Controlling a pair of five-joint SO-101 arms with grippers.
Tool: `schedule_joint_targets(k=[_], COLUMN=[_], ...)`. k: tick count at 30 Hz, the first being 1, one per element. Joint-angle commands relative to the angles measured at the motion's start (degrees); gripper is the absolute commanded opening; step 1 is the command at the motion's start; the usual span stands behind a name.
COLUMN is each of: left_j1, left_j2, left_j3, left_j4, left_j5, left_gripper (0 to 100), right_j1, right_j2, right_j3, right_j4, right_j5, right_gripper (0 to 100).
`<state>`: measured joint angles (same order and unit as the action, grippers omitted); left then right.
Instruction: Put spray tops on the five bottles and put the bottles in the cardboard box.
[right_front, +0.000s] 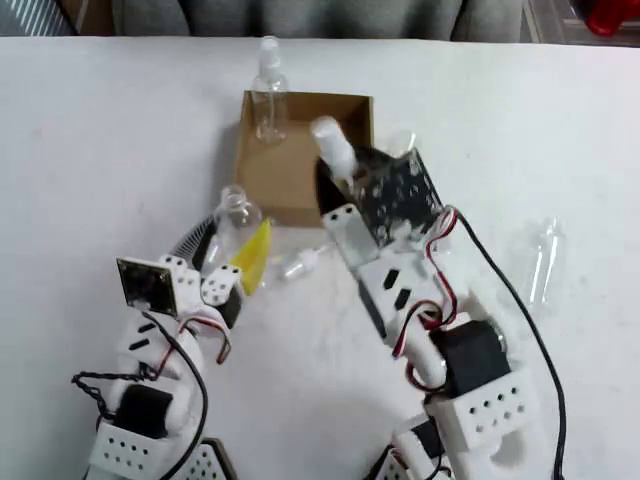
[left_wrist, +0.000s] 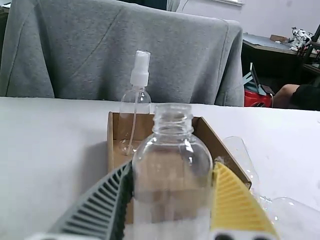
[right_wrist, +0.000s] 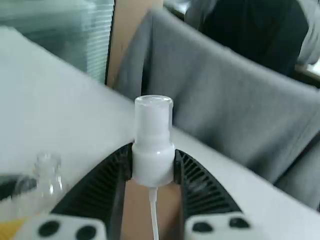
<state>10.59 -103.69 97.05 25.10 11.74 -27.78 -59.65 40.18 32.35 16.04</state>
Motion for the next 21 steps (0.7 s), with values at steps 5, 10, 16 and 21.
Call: schedule_joint_targets(k=[5,10,16,21], left_j1=[0.0,0.0,0.0,0.1], left_j2=[-0.6,-0.6,-0.6,-0.6], left_j3=[0.0,0.0,0.0,0.0], left_j4=[0.1,0.1,0.1,0.1], left_j5=[-0.5,-0.5,-0.5,-0.6], left_gripper=[2,2,2,2], right_j1=[-4.4,-8.0,-8.1,-8.0], right_j2=[-1.6,-1.7,-1.7,-3.3], right_j3=[4.7,11.2,19.3,22.6], right_j4=[-28.5,-44.1,-56.1,-57.9], right_j5=[-0.9,-11.3,-17.1,-17.0], right_gripper=[1.5,1.5,1.5,1.5])
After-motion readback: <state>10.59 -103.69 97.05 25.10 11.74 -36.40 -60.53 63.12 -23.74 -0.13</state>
